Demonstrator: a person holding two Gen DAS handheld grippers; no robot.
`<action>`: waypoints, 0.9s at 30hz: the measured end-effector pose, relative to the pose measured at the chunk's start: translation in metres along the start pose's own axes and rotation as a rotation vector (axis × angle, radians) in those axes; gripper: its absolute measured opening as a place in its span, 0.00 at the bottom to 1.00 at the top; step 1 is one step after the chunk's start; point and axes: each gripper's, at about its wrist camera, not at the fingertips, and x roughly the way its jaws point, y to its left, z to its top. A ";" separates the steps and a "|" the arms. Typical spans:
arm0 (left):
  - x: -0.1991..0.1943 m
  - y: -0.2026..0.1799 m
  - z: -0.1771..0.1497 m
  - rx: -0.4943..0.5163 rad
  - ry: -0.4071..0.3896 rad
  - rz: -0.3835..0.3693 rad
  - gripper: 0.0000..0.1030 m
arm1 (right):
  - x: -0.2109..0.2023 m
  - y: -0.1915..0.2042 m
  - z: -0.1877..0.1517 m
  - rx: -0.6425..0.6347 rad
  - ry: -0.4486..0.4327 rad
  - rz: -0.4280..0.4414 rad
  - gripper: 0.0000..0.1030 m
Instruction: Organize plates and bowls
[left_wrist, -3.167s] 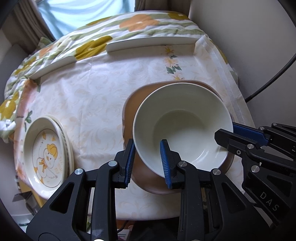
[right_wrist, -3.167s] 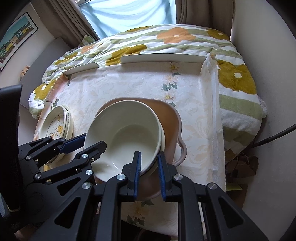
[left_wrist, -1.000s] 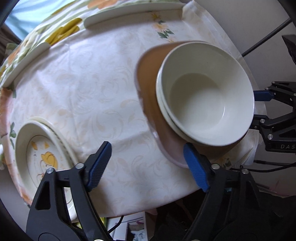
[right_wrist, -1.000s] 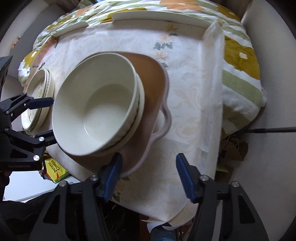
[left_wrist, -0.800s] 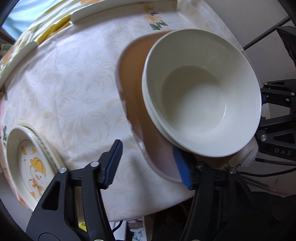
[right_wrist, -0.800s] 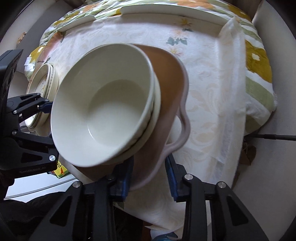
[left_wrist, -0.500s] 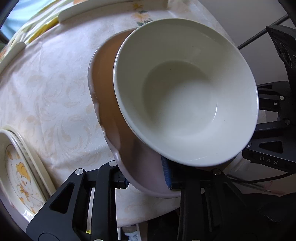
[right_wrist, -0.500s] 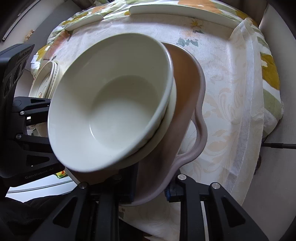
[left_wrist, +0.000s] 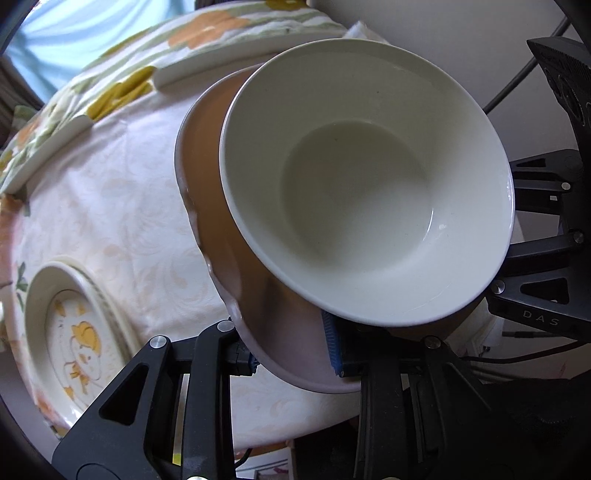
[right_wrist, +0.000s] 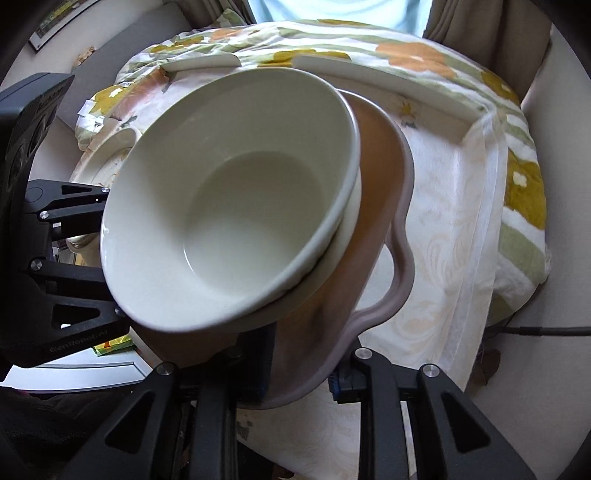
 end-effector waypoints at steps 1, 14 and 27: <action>-0.007 0.004 -0.002 -0.003 -0.008 0.001 0.24 | -0.006 0.004 0.003 -0.006 -0.005 -0.002 0.21; -0.088 0.124 -0.050 0.016 -0.057 0.017 0.24 | -0.023 0.119 0.063 -0.034 -0.050 -0.018 0.21; -0.076 0.222 -0.116 0.007 0.034 0.013 0.24 | 0.046 0.237 0.101 0.008 -0.002 0.012 0.21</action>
